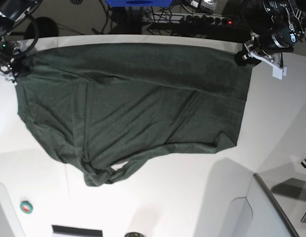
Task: Layout the t-shirt on the table in an organized manner, then fold the t-shirt properly
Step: 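Release the shirt edge with both grippers and lift them away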
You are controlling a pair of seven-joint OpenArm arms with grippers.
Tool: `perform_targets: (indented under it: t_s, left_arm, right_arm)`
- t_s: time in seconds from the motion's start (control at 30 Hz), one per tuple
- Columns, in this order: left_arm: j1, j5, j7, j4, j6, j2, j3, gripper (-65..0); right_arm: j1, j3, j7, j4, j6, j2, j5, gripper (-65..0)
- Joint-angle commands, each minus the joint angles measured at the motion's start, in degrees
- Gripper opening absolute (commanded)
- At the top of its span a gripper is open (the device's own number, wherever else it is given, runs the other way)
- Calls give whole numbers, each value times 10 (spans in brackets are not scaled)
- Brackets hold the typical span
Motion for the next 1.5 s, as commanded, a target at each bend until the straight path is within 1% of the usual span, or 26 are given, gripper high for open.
perform_targets:
  t_s: [0.0, 0.07, 0.13, 0.17, 0.33, 0.37, 0.43, 0.47, 0.6, 0.8, 0.87, 0.93, 0.97, 1.03, 1.1, 1.13, 1.17, 1.2, 1.27, 1.3, 1.33, 1.4, 1.43, 1.47]
  left_arm:
    - [1, -8, -5, 10, 0, -7, -5, -339]
    - [1, -8, -5, 10, 0, -7, -5, -276]
    - [1, -8, -5, 10, 0, -7, -5, -245]
    - [0, -7, -6, 10, 1, -7, -5, -240]
    - [0, -8, -7, 10, 1, -8, -11, -240]
    - [-1, -8, -7, 10, 1, -8, -25, -240]
    - [-4, -7, -5, 10, 1, -8, -56, -240]
    - [-5, -7, -5, 11, 1, -9, -71, -240]
    - [-5, -7, -5, 11, 1, -16, -109, -240]
    - [-14, -12, -5, 19, 1, -33, -113, -244]
    - [-27, -11, -4, 37, 1, -32, -112, -244]
    - [-38, -11, -4, 52, 1, -35, -94, -245]
    - [-50, -8, -4, 58, 1, -36, -79, -247]
    - [-76, -7, -4, 56, 1, -47, -41, -248]
    - [-101, -5, -5, 53, 1, -49, 4, -250]
    - [-115, 3, -5, 51, 1, -49, 24, -265]
    - [-129, 16, -6, 47, 1, -49, 46, -303]
    - [-141, 31, -6, 44, 1, -47, 64, -354]
    - [-166, 72, -8, 30, 1, -42, 93, -495]
    - [-181, 95, -8, 19, 1, -34, 108, -581]
    - [-195, 115, -8, 8, 1, -27, 117, -650]
    - [-219, 157, -9, -13, 1, -15, 125, -650]
    - [-226, 172, -9, -17, 1, -7, 125, -650]
    - [-232, 185, -10, -23, 1, -1, 125, -650]
  right_arm:
    - [0, 18, 1, 9, -2, 6, -1, -344]
    - [0, 36, 0, 9, -2, 6, -2, -342]
    - [0, 40, -1, 9, -2, 8, -2, -342]
    - [0, 40, 0, 9, -2, 9, -2, -342]
    - [-1, 69, 1, 9, -2, 10, -2, -342]
    - [0, 71, 1, 9, -3, 11, -2, -342]
    - [1, 73, 3, 12, -20, 14, -2, -342]
    - [4, 72, 7, 18, -24, 21, -2, -342]
    - [12, 70, 14, 43, -27, 27, -2, -341]
    - [45, 68, 2, 76, -27, 29, -2, -341]
    - [64, 59, 3, 73, -25, 40, -2, -341]
    - [89, 11, 15, 61, -25, 54, -3, -341]
    - [100, -21, 32, 45, -24, 70, -3, -341]
    - [130, -107, 92, -15, -24, 102, -3, -341]
    - [158, -202, 173, -89, -24, 141, -3, -341]
    - [181, -257, 214, -135, -24, 162, -3, -341]
    - [204, -313, 247, -184, -24, 178, -3, -341]
    - [226, -357, 272, -225, -24, 191, -1, -341]
    - [270, -431, 316, -303, -23, 206, -1, -342]
    - [291, -462, 338, -339, -23, 209, -1, -344]
    - [304, -485, 358, -366, -23, 210, -1, -344]
    - [321, -525, 398, -397, -22, 210, -2, -347]
    - [323, -542, 410, -397, -14, 210, -2, -347]
    - [324, -554, 416, -397, 3, 209, -2, -348]
